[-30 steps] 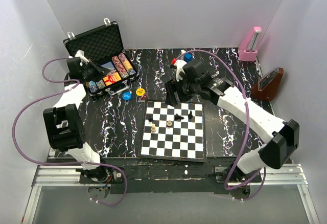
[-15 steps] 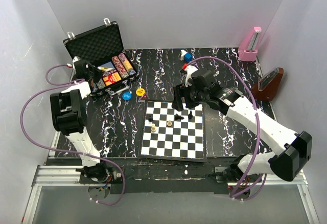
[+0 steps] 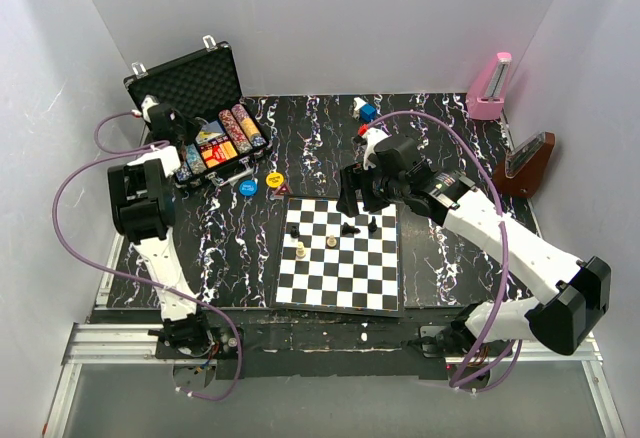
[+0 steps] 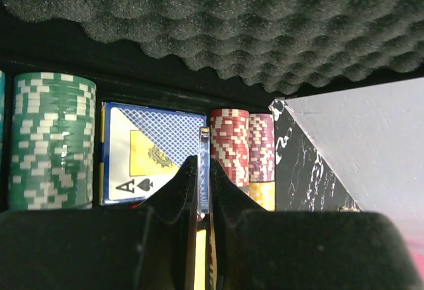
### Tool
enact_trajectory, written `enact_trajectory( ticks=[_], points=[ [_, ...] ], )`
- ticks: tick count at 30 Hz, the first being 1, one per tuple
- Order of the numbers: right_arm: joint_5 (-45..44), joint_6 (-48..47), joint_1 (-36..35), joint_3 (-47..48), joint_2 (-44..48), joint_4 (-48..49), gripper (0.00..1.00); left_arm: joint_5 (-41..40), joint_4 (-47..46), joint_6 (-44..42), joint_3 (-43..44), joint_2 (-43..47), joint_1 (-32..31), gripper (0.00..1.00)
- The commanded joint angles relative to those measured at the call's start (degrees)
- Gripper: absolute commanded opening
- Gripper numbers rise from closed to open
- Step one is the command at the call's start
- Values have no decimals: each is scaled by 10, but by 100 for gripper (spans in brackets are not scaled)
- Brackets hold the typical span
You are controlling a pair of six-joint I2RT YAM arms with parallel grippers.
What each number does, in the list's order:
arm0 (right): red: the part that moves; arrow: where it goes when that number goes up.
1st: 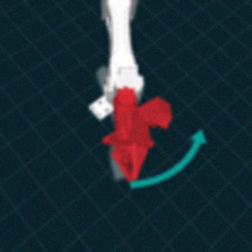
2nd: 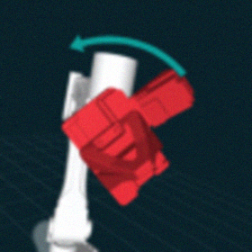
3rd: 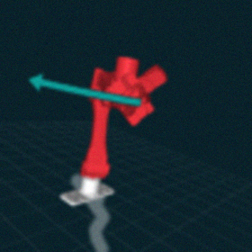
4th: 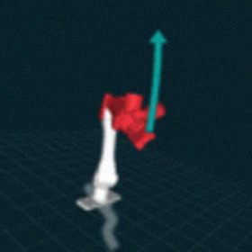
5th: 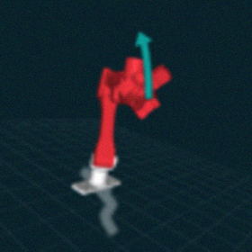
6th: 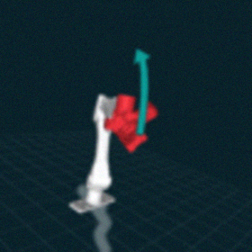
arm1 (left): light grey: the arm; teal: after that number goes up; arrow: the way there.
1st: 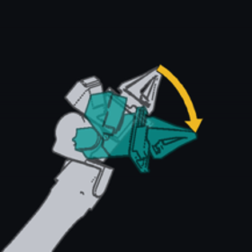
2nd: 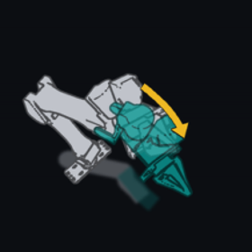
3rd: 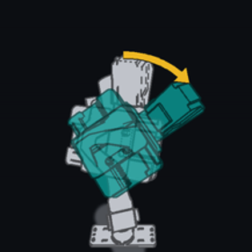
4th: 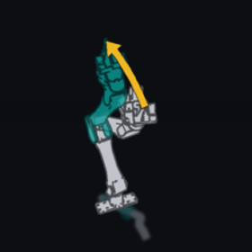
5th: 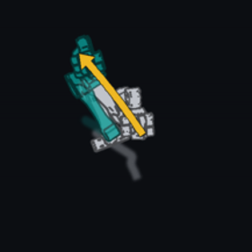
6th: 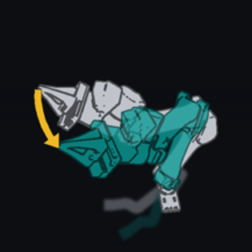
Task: Pack up texas hold em set
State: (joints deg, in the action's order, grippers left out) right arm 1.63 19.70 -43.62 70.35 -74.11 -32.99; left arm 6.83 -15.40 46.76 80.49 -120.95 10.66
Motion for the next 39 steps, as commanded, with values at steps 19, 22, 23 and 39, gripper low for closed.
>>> enact_trajectory(
  ticks=[19, 22, 23, 39],
  points=[
    [-12, 15, 1, -11, 17, 5, 83, 52, 70, 12, 114, -95, -2, 0],
    [-13, 16, 1, -14, 19, 4, 83, 61, 84, 11, 128, -104, -2, 1],
    [-12, 17, 1, -14, 20, 4, 83, 64, 91, 10, 131, -110, -2, 2],
    [-12, 22, 1, -24, 27, 7, 83, 65, 124, -23, 148, -105, -3, 46]
  ],
)
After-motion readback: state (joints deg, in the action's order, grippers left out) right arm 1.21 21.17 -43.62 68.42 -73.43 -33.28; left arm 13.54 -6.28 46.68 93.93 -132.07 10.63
